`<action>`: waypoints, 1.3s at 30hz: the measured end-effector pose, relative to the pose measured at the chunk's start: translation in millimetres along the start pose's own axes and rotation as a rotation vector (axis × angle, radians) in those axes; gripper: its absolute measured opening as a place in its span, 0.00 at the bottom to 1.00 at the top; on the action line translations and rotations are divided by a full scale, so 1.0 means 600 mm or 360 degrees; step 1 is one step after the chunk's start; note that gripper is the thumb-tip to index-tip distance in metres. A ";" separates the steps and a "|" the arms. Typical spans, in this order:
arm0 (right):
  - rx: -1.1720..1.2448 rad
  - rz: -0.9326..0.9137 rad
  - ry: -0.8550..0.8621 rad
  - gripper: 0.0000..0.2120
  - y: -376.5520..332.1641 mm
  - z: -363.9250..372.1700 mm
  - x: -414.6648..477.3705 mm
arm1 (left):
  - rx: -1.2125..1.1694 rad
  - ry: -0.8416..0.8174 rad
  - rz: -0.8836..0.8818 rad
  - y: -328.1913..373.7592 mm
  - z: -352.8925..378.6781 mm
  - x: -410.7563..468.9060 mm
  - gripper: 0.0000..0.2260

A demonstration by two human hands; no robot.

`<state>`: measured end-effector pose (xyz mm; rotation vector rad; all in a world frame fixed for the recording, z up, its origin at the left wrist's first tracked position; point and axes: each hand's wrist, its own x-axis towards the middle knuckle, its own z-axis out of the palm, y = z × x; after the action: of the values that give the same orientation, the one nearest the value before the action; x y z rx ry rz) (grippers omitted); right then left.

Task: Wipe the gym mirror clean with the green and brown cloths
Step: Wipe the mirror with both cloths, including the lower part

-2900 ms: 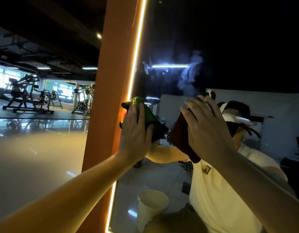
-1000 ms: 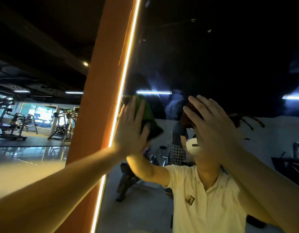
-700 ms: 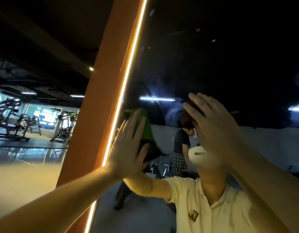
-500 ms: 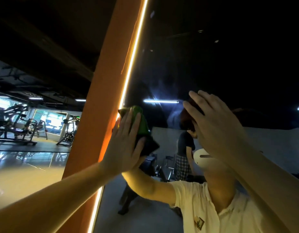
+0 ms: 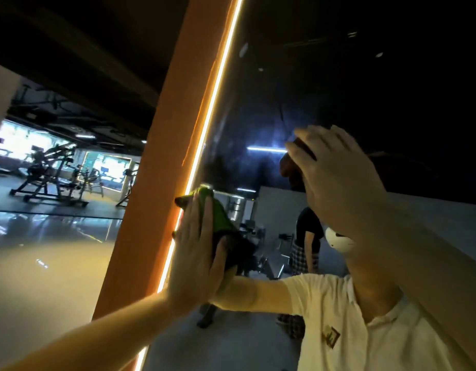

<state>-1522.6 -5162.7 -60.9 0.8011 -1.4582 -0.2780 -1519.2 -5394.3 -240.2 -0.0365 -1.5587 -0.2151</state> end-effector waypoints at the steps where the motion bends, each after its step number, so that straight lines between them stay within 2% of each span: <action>1: 0.0011 -0.0047 -0.0032 0.32 0.006 0.000 0.020 | 0.0024 0.0019 -0.0040 0.008 0.005 0.060 0.31; 4: 0.0071 -0.0173 -0.0102 0.34 0.025 -0.003 0.073 | 0.0060 0.0085 -0.0233 0.039 0.024 0.259 0.31; 6: 0.0138 -0.0210 -0.0095 0.34 0.044 -0.005 0.108 | 0.0053 0.0110 -0.0308 0.052 0.031 0.313 0.31; 8: 0.0217 -0.0218 -0.0082 0.32 0.057 -0.005 0.136 | 0.0028 0.0061 -0.0264 0.052 0.020 0.266 0.30; 10: 0.0284 -0.0216 -0.0074 0.31 0.073 -0.005 0.160 | 0.0002 -0.0094 -0.0207 0.050 -0.007 0.168 0.30; 13: 0.0347 -0.0263 -0.0106 0.29 0.093 -0.006 0.185 | 0.0055 -0.0282 -0.0254 0.039 -0.040 0.089 0.32; 15: 0.0347 -0.0294 -0.0129 0.28 0.103 -0.007 0.200 | 0.0047 -0.0307 -0.0316 0.038 -0.034 0.162 0.32; 18: 0.0418 -0.0284 -0.0147 0.28 0.116 -0.012 0.231 | 0.0016 -0.0184 -0.0368 0.063 -0.008 0.367 0.33; 20: 0.0471 -0.0230 -0.0132 0.28 0.128 -0.017 0.257 | 0.0001 -0.0081 -0.0426 0.080 0.005 0.441 0.32; 22: 0.0484 -0.0153 -0.0100 0.27 0.142 -0.021 0.278 | -0.0015 -0.0071 -0.0377 0.080 0.007 0.396 0.30; 24: 0.0480 -0.0108 -0.0072 0.28 0.155 -0.022 0.287 | 0.0002 -0.0219 -0.0356 0.079 -0.018 0.284 0.31; 26: 0.0492 -0.0157 -0.0088 0.28 0.164 -0.025 0.281 | -0.0011 -0.0413 -0.0494 0.079 -0.054 0.194 0.32; 29: 0.0480 -0.0254 -0.0159 0.31 0.174 -0.028 0.271 | 0.0089 -0.0528 -0.0626 0.086 -0.064 0.224 0.32; 32: 0.0509 -0.0299 -0.0190 0.31 0.180 -0.030 0.276 | 0.0153 -0.0387 -0.0566 0.107 -0.036 0.388 0.34; 35: 0.0518 -0.0245 -0.0064 0.28 0.178 -0.021 0.297 | 0.0063 -0.0126 -0.0485 0.116 -0.005 0.511 0.33; 37: 0.0487 -0.0098 -0.0019 0.25 0.176 -0.012 0.309 | 0.0024 -0.0099 -0.0340 0.105 0.003 0.497 0.32; 39: 0.0456 0.0027 -0.0015 0.26 0.175 -0.008 0.330 | 0.0012 -0.0192 -0.0220 0.075 -0.011 0.431 0.32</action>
<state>-1522.2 -5209.0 158.5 1.0179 -1.5327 -0.0596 -1506.1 -5380.9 21.8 0.0652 -1.6836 -0.3208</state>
